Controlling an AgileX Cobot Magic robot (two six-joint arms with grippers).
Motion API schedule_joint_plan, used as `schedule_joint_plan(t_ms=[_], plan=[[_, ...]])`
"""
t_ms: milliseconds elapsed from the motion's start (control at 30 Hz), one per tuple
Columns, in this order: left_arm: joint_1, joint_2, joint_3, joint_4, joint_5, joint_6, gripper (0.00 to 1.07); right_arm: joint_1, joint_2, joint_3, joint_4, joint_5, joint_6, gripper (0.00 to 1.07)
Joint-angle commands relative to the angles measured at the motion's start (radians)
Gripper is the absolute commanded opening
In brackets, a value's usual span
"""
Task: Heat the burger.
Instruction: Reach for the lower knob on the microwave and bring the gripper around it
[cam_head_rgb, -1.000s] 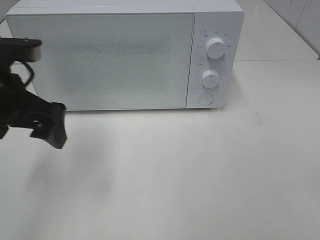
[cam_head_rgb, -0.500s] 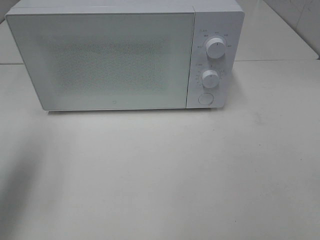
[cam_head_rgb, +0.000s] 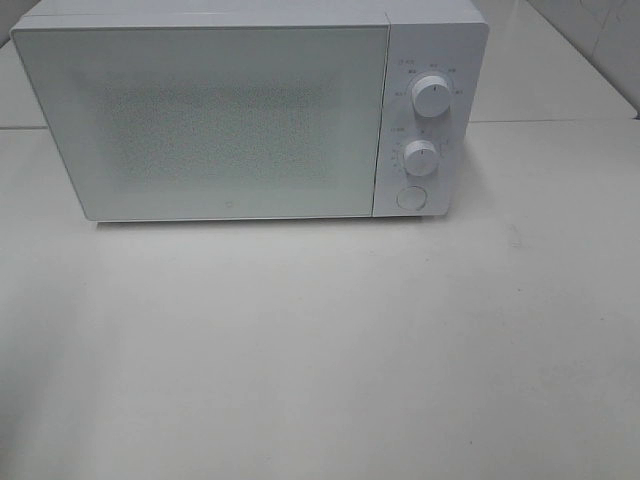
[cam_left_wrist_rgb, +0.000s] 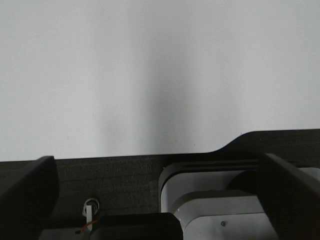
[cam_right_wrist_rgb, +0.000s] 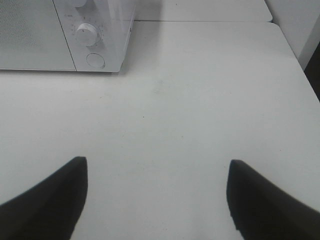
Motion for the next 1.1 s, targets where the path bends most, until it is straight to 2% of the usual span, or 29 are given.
schedule_joint_plan(t_ms=[33,100,167,267,433,533,700,833,933,1100], plan=[[0.000,-0.161,0.052,0.001,-0.022,0.002,1.00,-0.006,-0.026,0.002,-0.004,-0.016,-0.007,0.76],[0.000,-0.193,0.051,0.001,-0.037,0.002,1.00,-0.006,-0.026,0.002,-0.004,-0.016,-0.007,0.76],[0.000,-0.349,0.066,-0.001,-0.057,0.001,1.00,-0.006,-0.026,0.002,-0.004,-0.016,-0.007,0.76],[0.000,-0.390,0.072,0.000,-0.073,0.003,1.00,-0.006,-0.026,0.002,-0.004,-0.016,-0.007,0.76],[0.000,-0.607,0.086,-0.014,-0.094,0.010,1.00,-0.006,-0.026,0.002,-0.004,-0.016,-0.006,0.76],[0.000,-0.667,0.086,-0.015,-0.095,0.010,1.00,-0.006,-0.026,0.002,-0.004,-0.016,-0.006,0.76],[0.009,-0.737,0.086,-0.015,-0.095,0.010,1.00,-0.006,-0.026,0.002,-0.004,-0.016,-0.006,0.76],[0.083,-0.752,0.086,-0.015,-0.095,0.010,1.00,-0.006,-0.026,0.002,-0.004,-0.016,-0.006,0.76],[0.105,-0.752,0.086,-0.015,-0.095,0.010,1.00,-0.006,-0.026,0.002,-0.004,-0.016,-0.006,0.76],[0.105,-0.752,0.086,-0.015,-0.095,0.010,1.00,-0.006,-0.026,0.002,-0.004,-0.016,-0.006,0.76]])
